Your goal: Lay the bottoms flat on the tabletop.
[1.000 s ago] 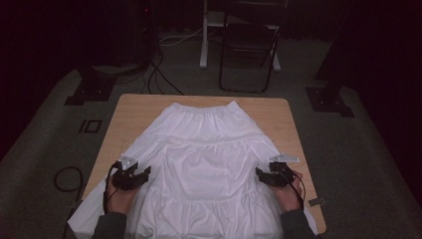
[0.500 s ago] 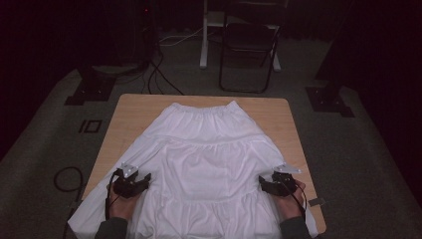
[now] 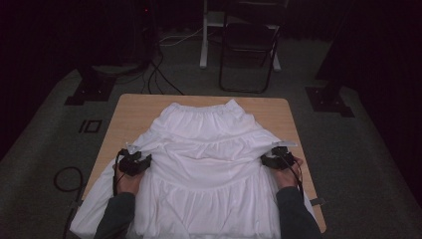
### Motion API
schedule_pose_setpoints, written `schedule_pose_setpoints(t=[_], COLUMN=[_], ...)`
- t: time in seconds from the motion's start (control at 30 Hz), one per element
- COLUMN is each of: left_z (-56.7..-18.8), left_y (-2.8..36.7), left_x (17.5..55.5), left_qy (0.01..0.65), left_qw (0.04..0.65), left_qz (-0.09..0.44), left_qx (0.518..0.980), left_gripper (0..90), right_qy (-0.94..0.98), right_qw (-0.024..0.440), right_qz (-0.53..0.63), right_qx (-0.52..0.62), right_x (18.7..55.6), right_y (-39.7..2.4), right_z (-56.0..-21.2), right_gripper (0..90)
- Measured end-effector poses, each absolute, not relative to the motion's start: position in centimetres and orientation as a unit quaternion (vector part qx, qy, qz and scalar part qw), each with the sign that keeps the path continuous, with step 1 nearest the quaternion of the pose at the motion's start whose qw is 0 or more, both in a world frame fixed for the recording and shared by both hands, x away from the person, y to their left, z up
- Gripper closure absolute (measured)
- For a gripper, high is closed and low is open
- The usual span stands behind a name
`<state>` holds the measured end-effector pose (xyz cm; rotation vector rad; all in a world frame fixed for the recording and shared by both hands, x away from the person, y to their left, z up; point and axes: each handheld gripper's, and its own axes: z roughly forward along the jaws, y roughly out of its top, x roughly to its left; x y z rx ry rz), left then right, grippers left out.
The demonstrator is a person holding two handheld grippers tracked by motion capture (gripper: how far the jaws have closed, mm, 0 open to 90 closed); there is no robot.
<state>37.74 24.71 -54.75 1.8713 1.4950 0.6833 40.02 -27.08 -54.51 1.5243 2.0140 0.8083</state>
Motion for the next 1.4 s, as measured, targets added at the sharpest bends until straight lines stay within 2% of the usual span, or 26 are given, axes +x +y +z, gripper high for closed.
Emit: schedule_pose_setpoints(t=[0.27,0.33,0.53,0.8,0.97,1.17,1.4], left_z=[-54.6,-54.6,-54.7,-54.7,-54.7,-54.7,-54.8], left_y=[25.8,26.1,28.1,29.8,29.6,29.4,29.6], left_x=[40.8,40.8,40.7,40.3,39.5,38.1,36.3], left_qy=[0.603,0.612,0.64,0.651,0.647,0.628,0.608], left_qw=[0.304,0.3,0.283,0.277,0.282,0.291,0.299], left_qz=[0.275,0.281,0.304,0.311,0.305,0.297,0.287], left_qx=[0.684,0.676,0.646,0.635,0.639,0.658,0.677], left_gripper=[55.2,58.9,59.3,59.4,58.9,56.6,54.6], right_qy=[0.722,0.721,0.732,0.761,0.76,0.74,0.732], right_qw=[0.243,0.245,0.238,0.221,0.221,0.235,0.244], right_qz=[0.299,0.301,0.311,0.315,0.305,0.3,0.31], right_qx=[0.575,0.575,0.557,0.522,0.53,0.554,0.556], right_x=[41.6,41.5,40.9,41.1,40.7,39.1,37.3], right_y=[-25.9,-25.7,-23.4,-20.6,-22.5,-27.1,-28.5], right_z=[-54.6,-54.6,-54.7,-54.6,-54.4,-54.5,-54.8], right_gripper=[30.8,30.8,30.8,30.9,30.9,31.1,31.2])
